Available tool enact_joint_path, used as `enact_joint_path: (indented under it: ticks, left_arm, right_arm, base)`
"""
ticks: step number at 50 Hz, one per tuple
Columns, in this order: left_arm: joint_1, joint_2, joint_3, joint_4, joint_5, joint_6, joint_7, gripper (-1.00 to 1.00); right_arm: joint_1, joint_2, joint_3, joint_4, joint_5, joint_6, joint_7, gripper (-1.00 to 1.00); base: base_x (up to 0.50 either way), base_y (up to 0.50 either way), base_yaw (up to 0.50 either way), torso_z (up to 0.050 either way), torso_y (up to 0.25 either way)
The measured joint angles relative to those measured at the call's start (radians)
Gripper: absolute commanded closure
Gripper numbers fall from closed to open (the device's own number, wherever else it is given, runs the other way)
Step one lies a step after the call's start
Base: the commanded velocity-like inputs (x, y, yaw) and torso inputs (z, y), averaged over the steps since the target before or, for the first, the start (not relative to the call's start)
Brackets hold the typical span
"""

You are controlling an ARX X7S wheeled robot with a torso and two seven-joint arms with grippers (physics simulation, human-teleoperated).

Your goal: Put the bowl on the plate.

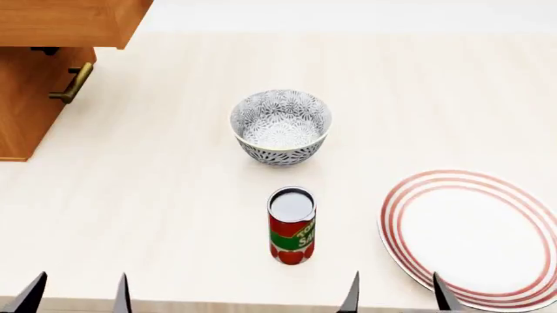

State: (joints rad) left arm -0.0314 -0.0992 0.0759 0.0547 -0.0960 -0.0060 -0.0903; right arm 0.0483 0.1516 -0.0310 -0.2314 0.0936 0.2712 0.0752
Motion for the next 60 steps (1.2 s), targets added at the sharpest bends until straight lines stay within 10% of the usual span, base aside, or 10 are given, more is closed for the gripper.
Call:
enact_joint_path:
  ticks: [60]
  left_arm:
    - [0.002,-0.054,0.042,0.064,-0.064,-0.01,-0.06,-1.0]
  right_arm:
    - [-0.041,0.088,0.034,-0.179,0.113,0.047,0.033,-1.0]
  base:
    - [0.05,0.0,0.0,0.0,0.0]
